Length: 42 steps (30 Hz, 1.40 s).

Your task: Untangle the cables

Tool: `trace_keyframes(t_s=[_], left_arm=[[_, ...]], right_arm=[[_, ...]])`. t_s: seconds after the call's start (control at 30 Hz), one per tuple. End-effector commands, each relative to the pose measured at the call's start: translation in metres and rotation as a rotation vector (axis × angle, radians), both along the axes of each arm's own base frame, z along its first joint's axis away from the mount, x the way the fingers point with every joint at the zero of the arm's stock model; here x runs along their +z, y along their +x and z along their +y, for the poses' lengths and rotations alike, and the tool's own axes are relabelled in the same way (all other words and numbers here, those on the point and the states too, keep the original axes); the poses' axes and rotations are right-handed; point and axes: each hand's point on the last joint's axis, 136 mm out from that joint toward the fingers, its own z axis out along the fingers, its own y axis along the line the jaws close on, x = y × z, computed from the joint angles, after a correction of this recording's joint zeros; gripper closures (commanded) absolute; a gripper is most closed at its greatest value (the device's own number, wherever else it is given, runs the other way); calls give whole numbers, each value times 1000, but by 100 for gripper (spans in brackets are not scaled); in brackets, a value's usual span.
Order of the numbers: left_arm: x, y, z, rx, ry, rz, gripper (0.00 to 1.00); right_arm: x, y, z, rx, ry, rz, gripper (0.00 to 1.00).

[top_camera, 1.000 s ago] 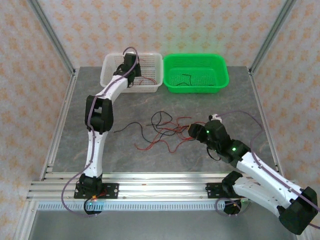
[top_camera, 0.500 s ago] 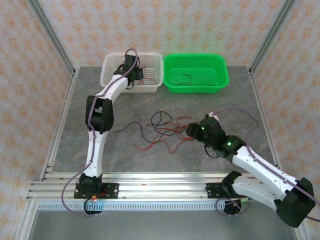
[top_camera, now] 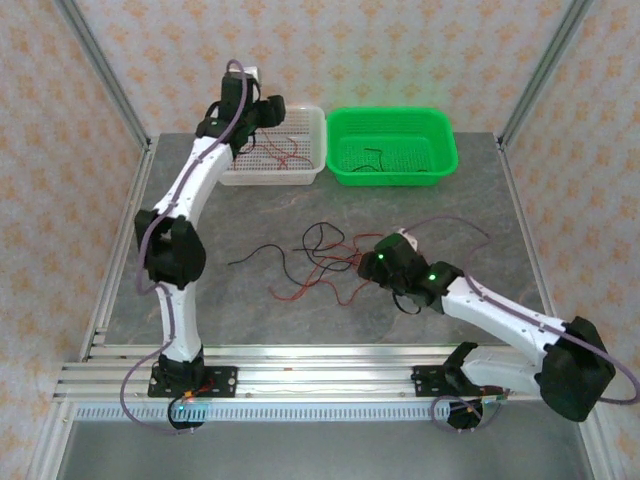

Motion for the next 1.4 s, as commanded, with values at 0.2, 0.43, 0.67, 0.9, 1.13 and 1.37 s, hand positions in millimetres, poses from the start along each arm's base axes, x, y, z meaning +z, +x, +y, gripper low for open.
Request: trace_keyframes(t_s=[0.2,0.43,0.67,0.9,1.13,1.37], left_arm=[[52,-87,-13,-44,-145,-88,28],[37,-138,-8,-6,-183,-68,29],[23,-177,25,135,-169,-47,28],[15,-204,55,220,-132,-15,27],[15,-221,64,234,-118,-10,27],[14,-231,68,239,-109,-9,27]], right_arm=[[2,7,60,59,73,13,34],[0,10,103,150,63,23,38],[-1,6,167,420,-135,17,42],[-29,18,196,593,-321,64,44],[-66,33,212,662,-433,92,48],[-99,32,214,671,-455,135,60]])
